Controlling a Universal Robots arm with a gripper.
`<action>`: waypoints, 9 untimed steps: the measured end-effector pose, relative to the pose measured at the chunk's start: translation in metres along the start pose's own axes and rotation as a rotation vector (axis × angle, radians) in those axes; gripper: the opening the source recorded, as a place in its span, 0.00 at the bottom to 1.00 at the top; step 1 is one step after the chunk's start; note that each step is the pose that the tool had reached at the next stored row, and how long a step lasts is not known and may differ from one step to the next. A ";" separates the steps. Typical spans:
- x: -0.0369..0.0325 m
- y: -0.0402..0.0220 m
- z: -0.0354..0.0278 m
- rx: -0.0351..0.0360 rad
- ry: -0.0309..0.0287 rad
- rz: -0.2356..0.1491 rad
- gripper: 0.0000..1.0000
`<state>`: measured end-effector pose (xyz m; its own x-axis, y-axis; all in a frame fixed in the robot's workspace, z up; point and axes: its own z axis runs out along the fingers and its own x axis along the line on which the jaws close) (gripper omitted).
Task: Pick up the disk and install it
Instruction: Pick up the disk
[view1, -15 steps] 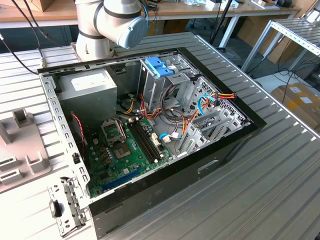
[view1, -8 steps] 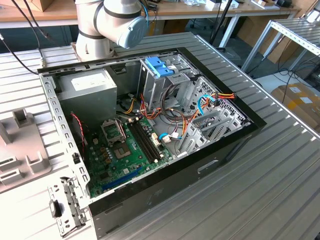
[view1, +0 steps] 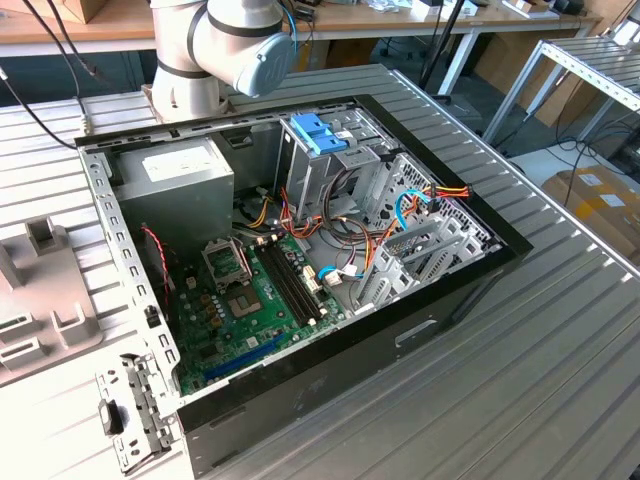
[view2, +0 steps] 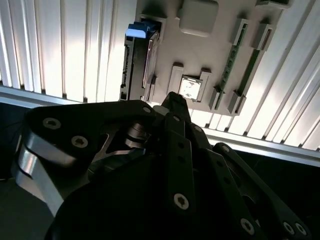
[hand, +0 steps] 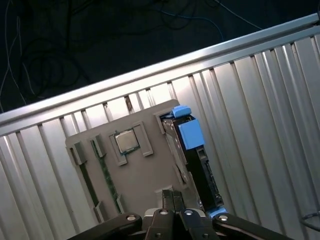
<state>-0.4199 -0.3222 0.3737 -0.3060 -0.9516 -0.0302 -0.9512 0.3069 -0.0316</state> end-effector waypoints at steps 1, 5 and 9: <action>0.0000 0.0000 0.0000 -0.0003 -0.0003 -0.010 0.11; 0.0000 0.0000 0.0000 -0.0016 -0.0015 -0.050 0.11; 0.0000 0.0000 0.0000 -0.0027 -0.0028 -0.088 0.11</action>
<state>-0.4199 -0.3222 0.3737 -0.2213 -0.9747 -0.0302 -0.9745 0.2222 -0.0316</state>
